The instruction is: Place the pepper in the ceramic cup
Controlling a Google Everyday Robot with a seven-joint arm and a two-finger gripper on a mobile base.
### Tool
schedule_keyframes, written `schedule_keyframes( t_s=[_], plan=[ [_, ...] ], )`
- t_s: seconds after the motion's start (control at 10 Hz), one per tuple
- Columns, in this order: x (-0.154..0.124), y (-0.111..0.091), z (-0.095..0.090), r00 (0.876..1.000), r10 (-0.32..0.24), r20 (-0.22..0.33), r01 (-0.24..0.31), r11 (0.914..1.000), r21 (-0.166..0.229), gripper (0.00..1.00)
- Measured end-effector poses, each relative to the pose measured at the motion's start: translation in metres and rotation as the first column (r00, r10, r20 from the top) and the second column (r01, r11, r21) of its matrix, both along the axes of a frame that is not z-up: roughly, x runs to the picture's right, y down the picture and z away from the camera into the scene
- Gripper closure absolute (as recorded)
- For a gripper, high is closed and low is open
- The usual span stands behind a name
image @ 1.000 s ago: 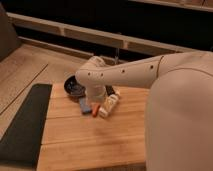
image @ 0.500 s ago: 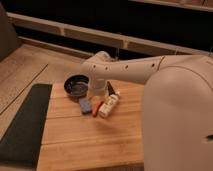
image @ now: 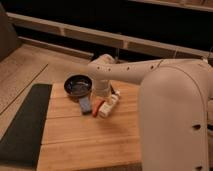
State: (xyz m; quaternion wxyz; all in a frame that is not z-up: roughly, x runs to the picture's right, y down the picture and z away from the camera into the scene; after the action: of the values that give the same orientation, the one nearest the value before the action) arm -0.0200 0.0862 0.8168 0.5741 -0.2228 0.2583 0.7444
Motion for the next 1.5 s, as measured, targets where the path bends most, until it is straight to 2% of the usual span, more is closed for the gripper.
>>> schedule_keyframes(
  t_s=[0.2, 0.5, 0.7, 0.9, 1.2, 1.5],
  plan=[
    [0.003, 0.02, 0.004, 0.999, 0.035, -0.014, -0.036, 0.999, -0.028, 0.35],
    [0.006, 0.036, 0.006, 0.996, 0.083, -0.033, -0.084, 0.9954, -0.045, 0.35],
    [-0.002, 0.046, 0.01, 0.996, 0.091, -0.013, -0.092, 0.9947, -0.046, 0.35],
    [-0.013, 0.049, 0.011, 0.996, 0.083, 0.012, -0.082, 0.9955, -0.048, 0.35],
    [-0.008, 0.05, 0.011, 0.997, 0.08, 0.004, -0.08, 0.9956, -0.049, 0.35],
    [-0.014, 0.048, 0.006, 0.999, 0.041, 0.016, -0.04, 0.9986, -0.035, 0.35]
  ],
)
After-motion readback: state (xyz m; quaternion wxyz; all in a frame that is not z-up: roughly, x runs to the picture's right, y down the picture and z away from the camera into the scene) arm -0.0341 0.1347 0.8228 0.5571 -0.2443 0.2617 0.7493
